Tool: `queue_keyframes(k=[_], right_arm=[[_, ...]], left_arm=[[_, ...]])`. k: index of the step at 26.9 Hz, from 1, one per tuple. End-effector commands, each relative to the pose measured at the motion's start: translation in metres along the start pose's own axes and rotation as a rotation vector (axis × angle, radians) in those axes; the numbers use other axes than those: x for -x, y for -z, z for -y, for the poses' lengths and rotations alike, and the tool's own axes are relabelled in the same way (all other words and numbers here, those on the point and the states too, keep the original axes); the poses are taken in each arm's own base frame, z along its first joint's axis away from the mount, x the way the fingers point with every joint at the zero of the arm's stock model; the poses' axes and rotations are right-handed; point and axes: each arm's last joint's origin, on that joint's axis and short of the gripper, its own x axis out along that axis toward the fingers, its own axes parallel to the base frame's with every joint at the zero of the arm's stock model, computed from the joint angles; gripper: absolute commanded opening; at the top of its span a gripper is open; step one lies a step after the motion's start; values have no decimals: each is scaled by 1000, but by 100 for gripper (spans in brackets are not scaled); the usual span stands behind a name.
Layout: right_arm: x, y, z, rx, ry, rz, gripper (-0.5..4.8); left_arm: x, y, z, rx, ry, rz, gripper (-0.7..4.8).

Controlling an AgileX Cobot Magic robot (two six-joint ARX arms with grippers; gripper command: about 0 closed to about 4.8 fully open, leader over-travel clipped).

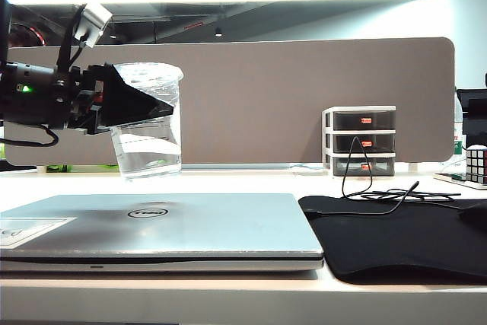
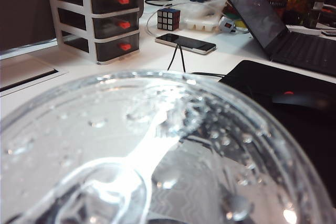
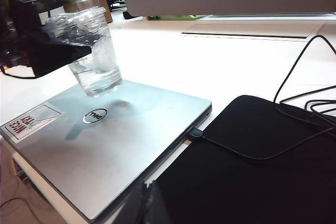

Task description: Pick up the coffee cup and place it over the laptop.

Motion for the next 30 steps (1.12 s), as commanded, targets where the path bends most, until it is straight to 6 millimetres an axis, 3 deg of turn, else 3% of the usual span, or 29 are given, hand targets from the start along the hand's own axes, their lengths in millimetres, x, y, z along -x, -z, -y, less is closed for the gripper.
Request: queue_keyframes(k=[1,19,21,25,26,27,30], right_arm=[[0,1,0,4,-2,4,-6],[0,1,0,4,-4,4,-6],[0,1,0,4,-4,4,-6],[0,1,0,4,-4,4,-6],[0,1,0,4,-4,4,-6],[0,1,0,4,-4,4,-6],[0,1,0,4,-4,4,-6]], left_arm=[[3,3,7,2,2,8,308],[3,24,11,4,-19,-98,311],[3,25,11,8,-19,-102,366],[3,24,11,2,-18,-96,374],[3,24,11,-10,-14,-95,448],[3,24,11,-15,-13,-95,479],[3,24,11,-16,-5,-93,479]])
